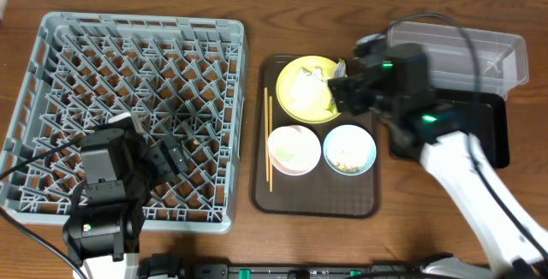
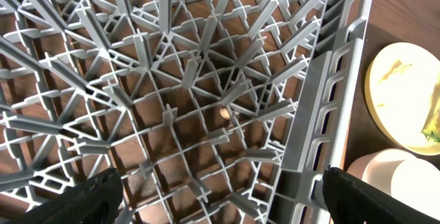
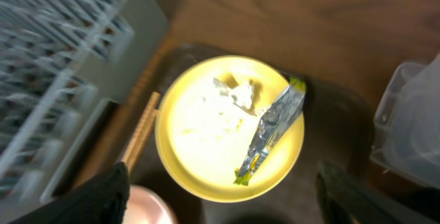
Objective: Sort waste into correct bins and load items into the dishwasher
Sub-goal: 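Reach the right gripper to the yellow plate and grasp the snack wrapper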
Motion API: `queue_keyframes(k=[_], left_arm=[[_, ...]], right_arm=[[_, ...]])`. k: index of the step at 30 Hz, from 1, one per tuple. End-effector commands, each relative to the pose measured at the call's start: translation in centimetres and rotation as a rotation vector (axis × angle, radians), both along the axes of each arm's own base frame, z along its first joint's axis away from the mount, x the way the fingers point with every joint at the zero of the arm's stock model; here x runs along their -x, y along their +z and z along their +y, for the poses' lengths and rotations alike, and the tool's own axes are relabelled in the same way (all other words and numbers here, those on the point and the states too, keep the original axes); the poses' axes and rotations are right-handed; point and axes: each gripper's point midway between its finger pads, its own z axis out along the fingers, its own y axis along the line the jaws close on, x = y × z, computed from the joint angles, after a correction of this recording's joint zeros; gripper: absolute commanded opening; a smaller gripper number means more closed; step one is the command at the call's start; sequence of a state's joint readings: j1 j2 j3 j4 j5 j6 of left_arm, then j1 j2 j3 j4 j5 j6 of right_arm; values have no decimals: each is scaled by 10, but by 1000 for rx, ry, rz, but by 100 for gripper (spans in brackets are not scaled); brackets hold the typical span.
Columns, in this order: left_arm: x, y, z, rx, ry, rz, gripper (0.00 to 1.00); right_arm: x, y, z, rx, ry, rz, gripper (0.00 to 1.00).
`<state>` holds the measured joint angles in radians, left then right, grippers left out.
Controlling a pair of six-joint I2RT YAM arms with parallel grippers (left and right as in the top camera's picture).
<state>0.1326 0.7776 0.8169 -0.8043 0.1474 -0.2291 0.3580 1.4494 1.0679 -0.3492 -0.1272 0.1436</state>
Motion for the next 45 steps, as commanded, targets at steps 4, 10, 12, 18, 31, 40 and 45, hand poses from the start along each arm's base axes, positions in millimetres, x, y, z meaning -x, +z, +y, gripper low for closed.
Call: queue_keyframes(k=[4, 10, 12, 18, 31, 40, 45], left_arm=[[-2, 8, -1, 0, -6, -19, 95], [-1, 7, -2, 1, -6, -12, 95], [-1, 6, -2, 1, -6, -12, 95], [-1, 6, -2, 1, -6, -12, 95], [-1, 6, -2, 1, -6, -12, 95], [-1, 6, -1, 0, -5, -12, 95], [-1, 6, -2, 1, -6, -11, 95]], right_arm=[[-26, -55, 0, 60, -227, 71, 69], [-31, -108, -1, 62, -319, 176, 70], [-33, -122, 0, 67, -323, 193, 66], [-33, -146, 1, 45, -365, 244, 47], [-51, -22, -44, -52, -453, 12, 1], [-46, 13, -47, -203, -379, 6, 25], [-43, -30, -13, -165, -300, 101, 56]])
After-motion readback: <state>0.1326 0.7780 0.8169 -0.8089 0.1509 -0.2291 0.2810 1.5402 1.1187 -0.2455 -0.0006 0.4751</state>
